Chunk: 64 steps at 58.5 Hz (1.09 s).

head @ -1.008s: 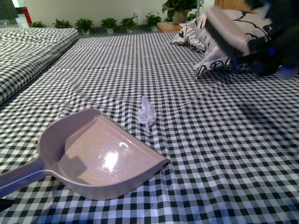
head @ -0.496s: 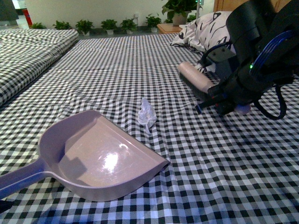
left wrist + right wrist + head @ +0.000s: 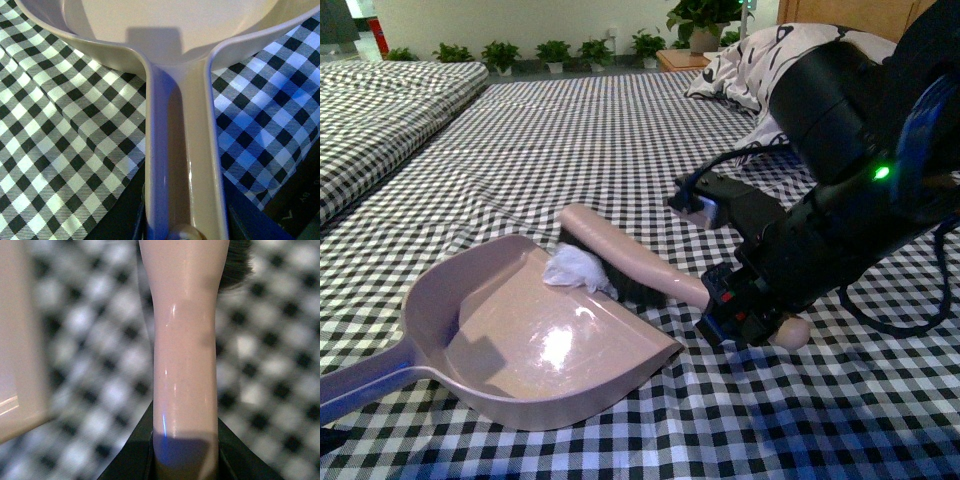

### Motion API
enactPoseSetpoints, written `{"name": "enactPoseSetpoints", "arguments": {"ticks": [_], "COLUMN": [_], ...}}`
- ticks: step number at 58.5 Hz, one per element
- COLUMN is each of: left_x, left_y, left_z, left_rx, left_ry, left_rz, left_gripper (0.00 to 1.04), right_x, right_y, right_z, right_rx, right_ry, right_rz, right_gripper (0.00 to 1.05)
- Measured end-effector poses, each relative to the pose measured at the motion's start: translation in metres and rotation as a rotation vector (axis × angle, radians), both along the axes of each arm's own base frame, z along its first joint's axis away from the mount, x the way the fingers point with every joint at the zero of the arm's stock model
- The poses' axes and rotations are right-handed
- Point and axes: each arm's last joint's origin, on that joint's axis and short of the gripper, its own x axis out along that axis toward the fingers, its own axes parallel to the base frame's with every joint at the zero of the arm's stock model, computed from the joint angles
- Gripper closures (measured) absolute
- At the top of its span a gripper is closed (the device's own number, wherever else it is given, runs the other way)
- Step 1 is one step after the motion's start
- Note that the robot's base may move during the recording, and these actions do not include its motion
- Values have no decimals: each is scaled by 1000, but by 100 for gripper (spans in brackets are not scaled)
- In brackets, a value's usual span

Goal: Clean up trash

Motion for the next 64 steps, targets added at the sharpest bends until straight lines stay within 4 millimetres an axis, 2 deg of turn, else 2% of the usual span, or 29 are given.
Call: {"name": "enactPoseSetpoints", "arguments": {"ticks": [7, 10, 16, 19, 29, 39, 44, 51, 58, 64], "left_x": [0, 0, 0, 0, 0, 0, 2, 1, -8, -21], "left_y": [0, 0, 0, 0, 0, 2, 5, 8, 10, 10], "left_z": [0, 0, 0, 0, 0, -1, 11, 38, 59, 72], "left_rx": [0, 0, 0, 0, 0, -30, -85, -183, -238, -236], "left_ry": [0, 0, 0, 0, 0, -127, -210, -334, -408, -490], "left_rz": [0, 0, 0, 0, 0, 137, 237, 411, 566, 678], "left_gripper": [78, 78, 78, 78, 78, 78, 78, 78, 78, 78], "right_x": [-14, -17, -16, -13, -8, -12, -18, -37, -60, -82], "right_y": [-10, -21, -40, -54, -78, -111, -134, -168, -188, -194], "right_z": [27, 38, 46, 43, 41, 73, 93, 119, 141, 157], "right_rx": [123, 137, 113, 86, 78, 174, 252, 371, 455, 513], "right_ry": [23, -11, -70, -107, -193, -287, -298, -282, -269, -266], "right_rz": [89, 89, 34, -27, -204, -424, -517, -608, -620, -583], "right_gripper": [85, 85, 85, 85, 85, 85, 85, 85, 85, 85]}}
